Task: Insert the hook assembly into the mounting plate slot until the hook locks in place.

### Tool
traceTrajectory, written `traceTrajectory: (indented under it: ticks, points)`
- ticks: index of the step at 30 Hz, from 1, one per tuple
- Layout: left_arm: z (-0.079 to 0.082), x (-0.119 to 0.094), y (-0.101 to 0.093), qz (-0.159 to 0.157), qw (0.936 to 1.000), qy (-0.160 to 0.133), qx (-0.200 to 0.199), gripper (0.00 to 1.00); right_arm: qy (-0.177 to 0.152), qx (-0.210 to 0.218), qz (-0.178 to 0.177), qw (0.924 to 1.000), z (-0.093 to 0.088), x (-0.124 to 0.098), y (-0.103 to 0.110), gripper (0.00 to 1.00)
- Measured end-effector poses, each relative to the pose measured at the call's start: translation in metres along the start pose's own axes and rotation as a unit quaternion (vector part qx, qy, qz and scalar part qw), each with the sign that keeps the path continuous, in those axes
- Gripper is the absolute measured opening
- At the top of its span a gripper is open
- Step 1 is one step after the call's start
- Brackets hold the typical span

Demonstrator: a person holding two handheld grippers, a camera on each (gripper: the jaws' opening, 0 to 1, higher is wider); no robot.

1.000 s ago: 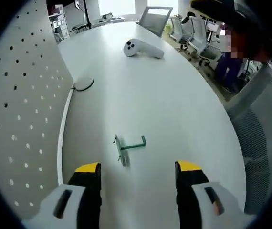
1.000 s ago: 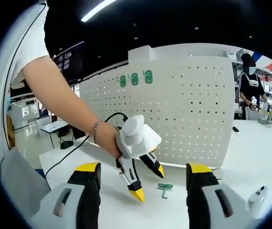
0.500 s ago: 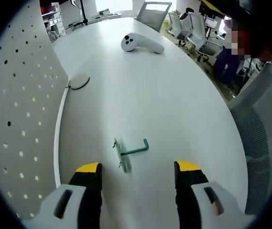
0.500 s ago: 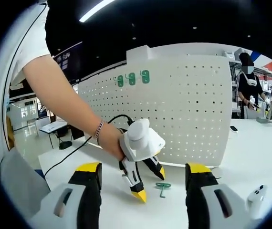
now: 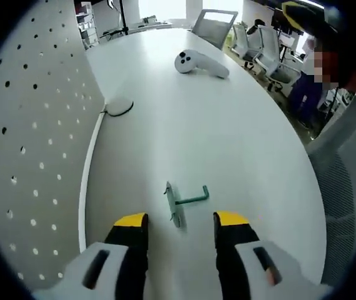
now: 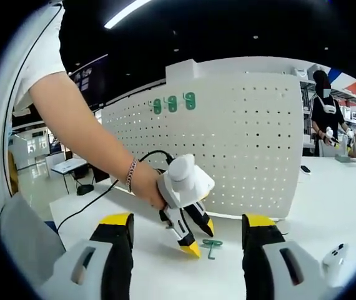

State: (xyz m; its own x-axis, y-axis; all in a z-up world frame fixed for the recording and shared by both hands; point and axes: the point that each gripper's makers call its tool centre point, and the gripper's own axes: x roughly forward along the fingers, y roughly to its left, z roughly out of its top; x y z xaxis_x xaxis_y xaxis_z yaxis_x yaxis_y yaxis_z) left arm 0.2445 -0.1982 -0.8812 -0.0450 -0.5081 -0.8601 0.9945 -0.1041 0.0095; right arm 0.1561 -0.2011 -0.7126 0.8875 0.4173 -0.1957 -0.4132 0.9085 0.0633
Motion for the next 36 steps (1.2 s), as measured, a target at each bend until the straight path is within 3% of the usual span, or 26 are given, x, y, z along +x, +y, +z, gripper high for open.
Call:
traceTrajectory:
  ticks: [13,36]
  points:
    - [0.002,0.0,0.006,0.017,0.9997,-0.01,-0.017,0.3,0.046,0.004,-0.016,0.9988,-0.021,-0.003,-0.006,0.68]
    - [0.005,0.002,0.009,0.029,0.9992,-0.017,-0.021,0.18,0.108,0.023,-0.034,0.9932,-0.053,-0.012,-0.012,0.68]
